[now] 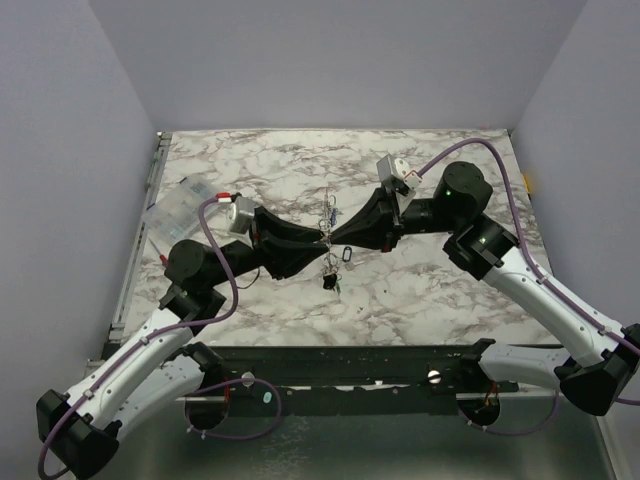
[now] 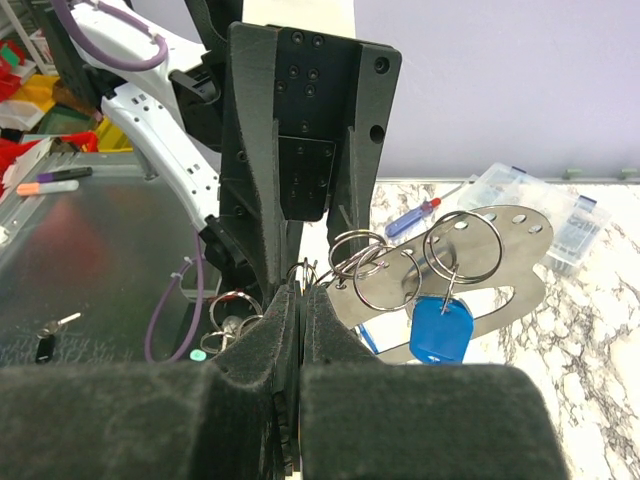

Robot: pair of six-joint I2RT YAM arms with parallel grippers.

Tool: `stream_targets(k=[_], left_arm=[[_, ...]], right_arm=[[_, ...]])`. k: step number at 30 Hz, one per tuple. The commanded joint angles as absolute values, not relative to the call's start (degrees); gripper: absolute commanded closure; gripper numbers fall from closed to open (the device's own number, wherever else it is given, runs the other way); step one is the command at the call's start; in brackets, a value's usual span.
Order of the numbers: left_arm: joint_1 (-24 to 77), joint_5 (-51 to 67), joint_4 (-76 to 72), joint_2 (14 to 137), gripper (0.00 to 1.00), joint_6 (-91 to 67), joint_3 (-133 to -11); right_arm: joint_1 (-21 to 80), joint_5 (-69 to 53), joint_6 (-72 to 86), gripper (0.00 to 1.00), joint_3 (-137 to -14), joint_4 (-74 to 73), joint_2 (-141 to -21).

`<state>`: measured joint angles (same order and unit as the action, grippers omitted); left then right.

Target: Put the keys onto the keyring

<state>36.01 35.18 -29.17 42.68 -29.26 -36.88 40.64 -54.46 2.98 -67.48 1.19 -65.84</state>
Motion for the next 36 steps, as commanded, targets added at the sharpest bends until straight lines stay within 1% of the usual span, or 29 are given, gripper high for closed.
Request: stream_targets(k=[1, 6, 9, 10, 11, 12, 13, 23, 27, 32, 36], left_arm=[[36.05, 35.14, -29.0, 43.77, 0.61, -28.48, -38.87], [36.13, 34.61, -29.0, 44.75, 0.67, -28.4, -39.52], [36.15, 33.62, -29.0, 45.23, 0.74, -28.24, -39.66], [36.2, 33.2, -29.0, 45.38, 0.79, -28.11, -39.72], [36.21, 32.81, -29.0, 45.5, 0.86, -27.86, -39.67], [36.22, 32.52, -28.98, 45.53, 0.94, -27.55, -39.69], [36.21, 32.3, -29.0, 45.53, 1.0, -27.2, -39.6], [36.19, 35.66, -28.17, 43.25, 1.0, -22.57, -38.31], [36.21, 34.24, -26.67, 41.73, 1.0, -19.66, -38.2], [36.21, 33.12, -23.88, 41.75, 1.0, -16.37, -38.58], [36.21, 32.69, -21.8, 41.45, 1.0, -14.03, -38.72]], right_arm=[[40.59, -53.61, 2.55, 0.99, -67.07, 2.02, -64.55], [40.58, -54.4, 2.5, 0.99, -67.06, 2.26, -64.78], [40.54, -55.42, 2.46, 0.99, -66.98, 2.29, -64.86], [40.59, -55.69, 2.46, 0.99, -66.91, 2.29, -64.9], [40.57, -55.72, 2.5, 0.99, -66.82, 2.33, -64.94], [40.57, -55.63, 2.59, 0.99, -66.66, 2.37, -64.87], [40.59, -55.35, 2.63, 0.99, -66.5, 2.45, -64.74], [40.53, -40.6, 6.15, 0.99, -66.78, 2.55, -62.85], [40.59, -31.27, 9.94, 0.99, -69.39, -1.56, -63.84], [40.54, -30.12, 12.02, 0.99, -69.49, -3.32, -64.28], [40.58, -25.39, 13.7, 0.99, -70.16, -5.17, -63.79]])
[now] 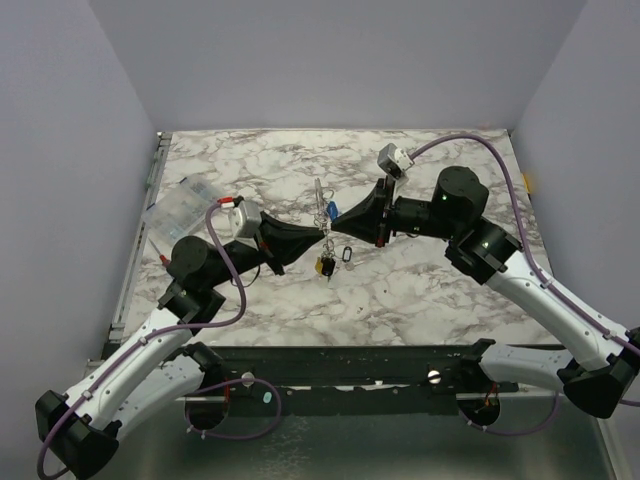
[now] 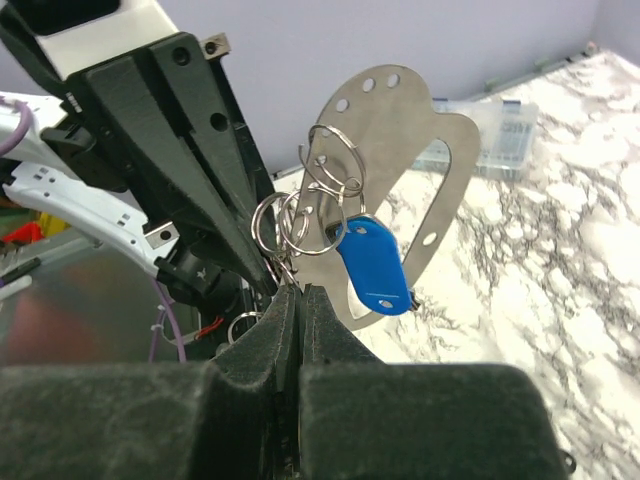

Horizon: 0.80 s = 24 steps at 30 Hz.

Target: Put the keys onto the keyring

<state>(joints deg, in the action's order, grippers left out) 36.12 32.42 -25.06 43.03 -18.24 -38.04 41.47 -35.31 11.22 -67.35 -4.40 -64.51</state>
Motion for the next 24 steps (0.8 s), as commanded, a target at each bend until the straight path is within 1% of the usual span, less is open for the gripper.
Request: stream_targets(k=[1, 3, 7, 9, 12, 18, 21, 24], left_arm=[[36.21, 32.78, -20.87, 41.48, 1.0, -13.25, -38.87], [36.2, 33.7, -19.98, 41.51, 1.0, -11.65, -38.93], [36.2, 34.47, -19.04, 42.39, 1.0, -8.93, -39.17], [36.23, 36.11, -19.04, 42.87, 1.0, -6.74, -39.4], [36.21, 36.26, -19.12, 42.67, 1.0, -4.86, -39.71], [36.21, 33.53, -17.58, 40.04, 1.0, -0.27, -39.19], [36.17, 31.36, -17.62, 39.13, 1.0, 1.54, -38.7], [36.21, 29.6, -17.61, 38.53, 1.0, 2.12, -38.58]], right_arm=[[40.56, -24.54, 14.31, 0.99, -70.48, -5.67, -63.85], [40.59, -25.1, 14.98, 0.99, -71.1, -6.13, -64.16], [40.59, -34.46, 15.72, 0.99, -70.39, -3.37, -65.39], [40.6, -36.12, 17.24, 0.99, -70.2, -3.49, -66.46], [40.59, -33.46, 17.92, 0.99, -73.14, -8.56, -69.15], [40.23, -21.52, 20.57, 0.99, -73.16, -11.74, -67.4], [40.17, -18.6, 22.97, 0.99, -73.3, -13.87, -67.5], [40.16, -18.13, 25.51, 0.99, -73.45, -16.66, -68.95]])
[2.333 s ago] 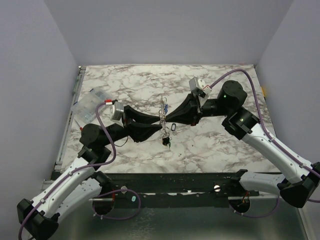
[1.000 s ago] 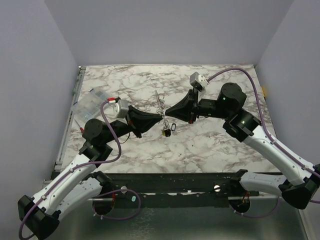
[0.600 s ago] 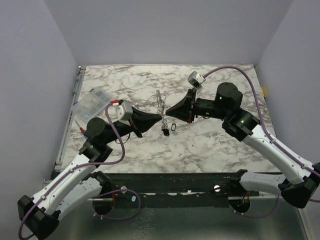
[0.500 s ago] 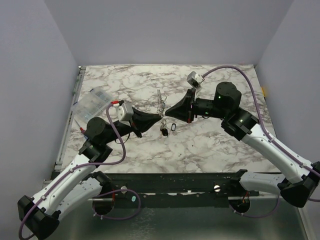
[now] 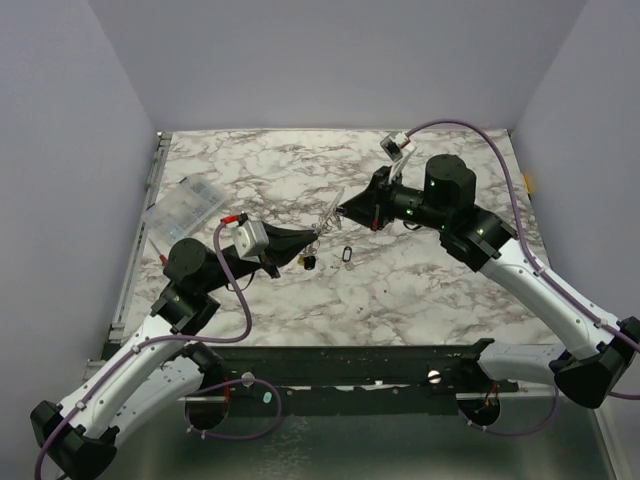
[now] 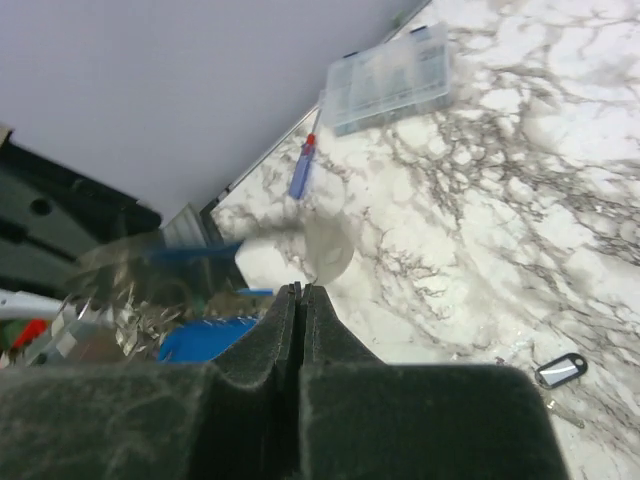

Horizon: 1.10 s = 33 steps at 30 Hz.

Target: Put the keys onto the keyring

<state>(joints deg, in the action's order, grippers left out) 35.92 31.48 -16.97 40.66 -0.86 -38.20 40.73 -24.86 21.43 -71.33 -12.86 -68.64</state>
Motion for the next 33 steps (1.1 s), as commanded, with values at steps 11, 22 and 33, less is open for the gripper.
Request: stream_targets(k=[11, 22, 33], left_arm=[[36.21, 28.89, -13.57, 39.86, 1.0, 3.53, -39.46], [36.22, 29.6, -12.74, 41.61, 1.0, 5.7, -38.03], [36.63, 27.62, -12.68, 41.34, 1.0, 7.53, -36.72]], right_arm=[[40.12, -23.49, 11.67, 0.59, -72.06, -18.02, -61.68], [40.17, -25.06, 11.25, 0.04, -77.14, -23.99, -63.25], [40.16, -15.81, 26.28, 0.26, -82.92, -28.54, -72.89]])
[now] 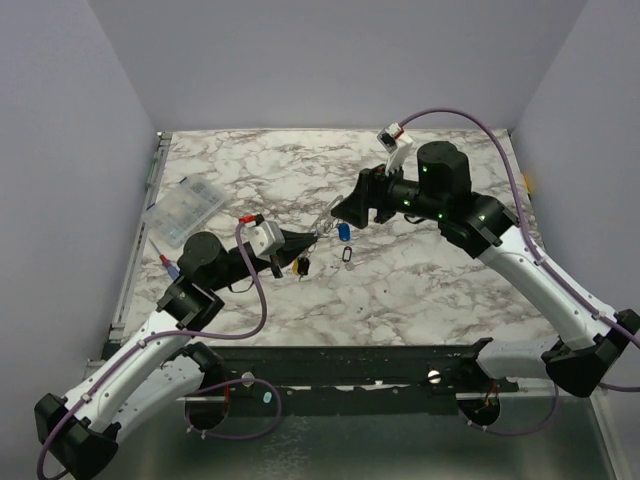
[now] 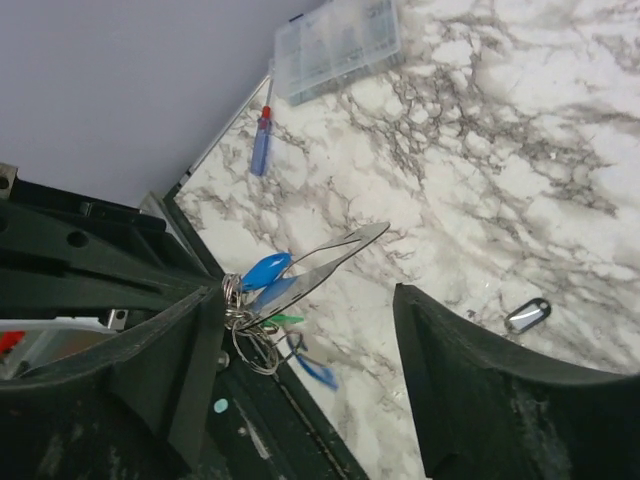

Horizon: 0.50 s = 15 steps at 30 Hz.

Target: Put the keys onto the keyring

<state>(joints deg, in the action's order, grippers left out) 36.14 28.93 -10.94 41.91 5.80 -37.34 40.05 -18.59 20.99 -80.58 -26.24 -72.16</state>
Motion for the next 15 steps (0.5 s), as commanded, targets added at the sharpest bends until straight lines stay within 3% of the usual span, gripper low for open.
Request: stream_targets(k=[1, 5, 11, 15], left_arm=[[36.69, 27.6, -12.69, 41.31, 1.0, 7.62, -36.74], [37.14, 27.19, -12.7, 41.01, 1.0, 8.09, -36.42], [38.52, 25.84, -12.44, 40.95, 1.0, 9.51, -36.05], [39.4, 25.47, -11.9, 40.99, 1.0, 10.24, -36.12]], right_arm=[[40.17, -15.46, 26.81, 0.32, -82.62, -28.02, -73.0], [40.23, -15.22, 28.44, 0.55, -82.3, -26.96, -73.94], [40.25, -18.44, 30.34, 0.66, -82.29, -27.42, -76.42], [40.24, -19.06, 29.63, 0.65, -81.38, -27.24, -76.18]])
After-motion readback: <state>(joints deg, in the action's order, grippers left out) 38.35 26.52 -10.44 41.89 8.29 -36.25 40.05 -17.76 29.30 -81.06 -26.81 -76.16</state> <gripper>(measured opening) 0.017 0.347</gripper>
